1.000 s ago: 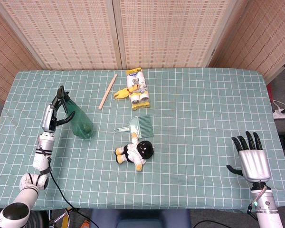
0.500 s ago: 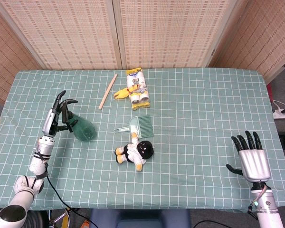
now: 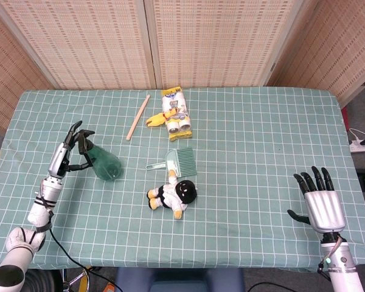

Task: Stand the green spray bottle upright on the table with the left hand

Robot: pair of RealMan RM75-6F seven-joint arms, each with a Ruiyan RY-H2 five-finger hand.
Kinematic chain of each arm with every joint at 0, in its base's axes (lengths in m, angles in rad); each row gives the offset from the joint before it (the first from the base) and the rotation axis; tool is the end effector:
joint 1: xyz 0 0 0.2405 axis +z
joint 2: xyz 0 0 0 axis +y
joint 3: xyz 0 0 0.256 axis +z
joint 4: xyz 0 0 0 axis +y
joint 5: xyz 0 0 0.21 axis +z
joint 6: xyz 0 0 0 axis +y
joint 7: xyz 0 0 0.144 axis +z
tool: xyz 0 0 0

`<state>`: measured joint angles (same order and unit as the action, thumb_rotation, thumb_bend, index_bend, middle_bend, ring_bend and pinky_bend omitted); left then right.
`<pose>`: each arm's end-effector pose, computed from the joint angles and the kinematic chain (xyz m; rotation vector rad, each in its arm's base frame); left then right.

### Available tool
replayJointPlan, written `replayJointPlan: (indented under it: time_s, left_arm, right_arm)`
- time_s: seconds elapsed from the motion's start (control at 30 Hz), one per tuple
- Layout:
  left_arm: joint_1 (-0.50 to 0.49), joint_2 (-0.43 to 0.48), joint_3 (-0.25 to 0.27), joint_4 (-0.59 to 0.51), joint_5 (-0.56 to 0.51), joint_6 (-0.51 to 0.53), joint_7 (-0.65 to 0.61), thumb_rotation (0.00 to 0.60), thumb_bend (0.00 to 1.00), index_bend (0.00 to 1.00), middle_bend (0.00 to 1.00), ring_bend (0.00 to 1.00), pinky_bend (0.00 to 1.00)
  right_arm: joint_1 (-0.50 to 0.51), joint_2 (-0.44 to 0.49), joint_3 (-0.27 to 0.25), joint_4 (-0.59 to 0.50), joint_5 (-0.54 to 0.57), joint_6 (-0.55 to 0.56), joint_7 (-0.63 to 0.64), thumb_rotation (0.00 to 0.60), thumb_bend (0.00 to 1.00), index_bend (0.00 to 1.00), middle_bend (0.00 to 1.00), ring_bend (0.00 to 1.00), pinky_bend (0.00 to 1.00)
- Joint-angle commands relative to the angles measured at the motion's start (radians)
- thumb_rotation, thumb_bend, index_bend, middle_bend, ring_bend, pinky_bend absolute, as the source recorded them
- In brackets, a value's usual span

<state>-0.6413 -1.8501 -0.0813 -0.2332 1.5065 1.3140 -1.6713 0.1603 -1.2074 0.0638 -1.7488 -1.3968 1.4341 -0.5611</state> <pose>-0.2902 0.3944 0.0678 -1.1947 -1.5678 -1.9000 -0.2739 -0.2012 0.1192 1.5055 -0.6807 0.6339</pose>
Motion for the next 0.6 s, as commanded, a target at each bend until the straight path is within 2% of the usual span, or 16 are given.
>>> replayJointPlan:
  time_s: [0.03,0.27,0.37,0.4,0.5,0.6]
  left_arm:
    - [0.038,0.038,0.024,-0.009,0.018,0.022,0.002,0.6,0.16,0.0,0.2,0.15,0.17]
    - [0.088,0.104,0.013,-0.066,-0.003,0.046,0.044,0.6,0.15,0.0,0.19,0.15,0.16]
    - [0.11,0.126,0.015,-0.081,-0.012,0.016,0.095,0.6,0.16,0.0,0.19,0.15,0.16]
    - [0.115,0.131,0.011,-0.08,-0.023,-0.021,0.119,0.6,0.18,0.0,0.19,0.15,0.17]
    - [0.111,0.153,0.02,-0.073,-0.03,-0.127,0.194,0.6,0.31,0.0,0.16,0.13,0.18]
    - [0.097,0.225,0.063,-0.098,0.002,-0.221,0.323,0.6,0.4,0.11,0.12,0.07,0.16]
  right_arm:
    - [0.0,-0.002,0.0,0.008,-0.01,0.003,0.02,0.6,0.0,0.18,0.18,0.0,0.05]
    - [0.003,0.003,-0.007,0.034,-0.051,-0.001,0.095,0.6,0.0,0.18,0.18,0.0,0.05]
    - [0.004,0.005,-0.011,0.047,-0.075,0.001,0.141,0.6,0.0,0.17,0.18,0.0,0.05]
    - [0.005,0.005,-0.013,0.053,-0.087,0.003,0.159,0.6,0.0,0.17,0.18,0.0,0.05]
    - [0.006,0.002,-0.018,0.073,-0.118,0.011,0.201,0.6,0.0,0.17,0.18,0.0,0.05]
    - [0.01,-0.006,-0.022,0.098,-0.156,0.022,0.258,0.6,0.0,0.19,0.18,0.0,0.05]
